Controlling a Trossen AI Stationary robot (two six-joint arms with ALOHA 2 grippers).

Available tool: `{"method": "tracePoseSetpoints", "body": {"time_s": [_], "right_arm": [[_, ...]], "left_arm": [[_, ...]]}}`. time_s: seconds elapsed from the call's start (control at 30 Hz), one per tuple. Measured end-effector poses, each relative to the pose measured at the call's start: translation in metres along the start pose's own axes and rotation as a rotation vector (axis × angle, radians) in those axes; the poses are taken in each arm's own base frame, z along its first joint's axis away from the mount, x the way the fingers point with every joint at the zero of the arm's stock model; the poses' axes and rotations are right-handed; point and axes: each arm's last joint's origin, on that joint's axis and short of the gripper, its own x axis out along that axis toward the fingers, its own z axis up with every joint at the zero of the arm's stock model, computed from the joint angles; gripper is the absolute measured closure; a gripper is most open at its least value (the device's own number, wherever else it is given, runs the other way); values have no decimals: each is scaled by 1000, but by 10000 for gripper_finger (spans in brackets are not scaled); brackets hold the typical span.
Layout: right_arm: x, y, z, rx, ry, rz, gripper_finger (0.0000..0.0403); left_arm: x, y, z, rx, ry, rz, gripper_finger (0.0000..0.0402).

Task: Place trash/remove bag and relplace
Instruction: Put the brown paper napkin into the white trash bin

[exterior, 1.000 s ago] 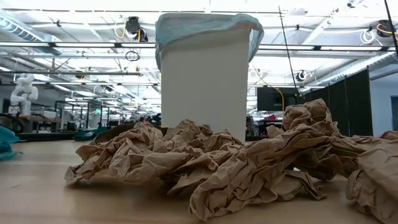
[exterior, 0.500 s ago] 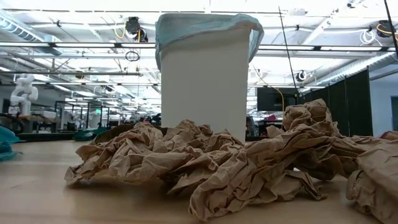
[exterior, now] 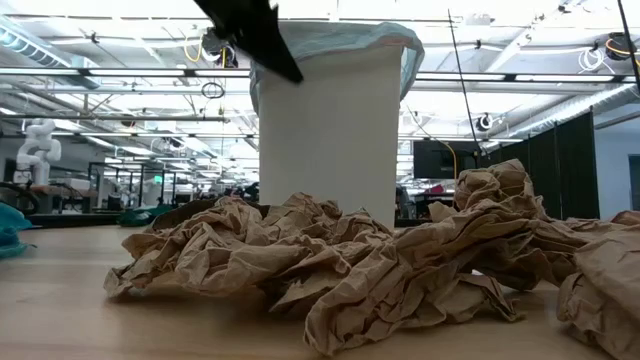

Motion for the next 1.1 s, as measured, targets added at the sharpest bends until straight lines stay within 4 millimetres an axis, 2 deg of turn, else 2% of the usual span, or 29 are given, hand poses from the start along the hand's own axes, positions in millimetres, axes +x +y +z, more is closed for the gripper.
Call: {"method": "tracePoseSetpoints", "body": {"time_s": [0.2,0.43,0.67,0.9,1.1], "right_arm": [[-2,-1,4,10,-29,-2,259],[-4,1,-10,128,106,-3,259],[-11,13,-20,130,196,50,259],[-14,24,-15,108,153,105,259],[-12,26,-1,213,21,125,259]], "left_arm": [[40,-22,-16,63,106,10,401],[81,-44,-36,108,183,18,401],[116,-63,-55,122,207,20,401],[134,-73,-63,113,181,46,401],[136,-73,-62,104,165,55,401]]}}
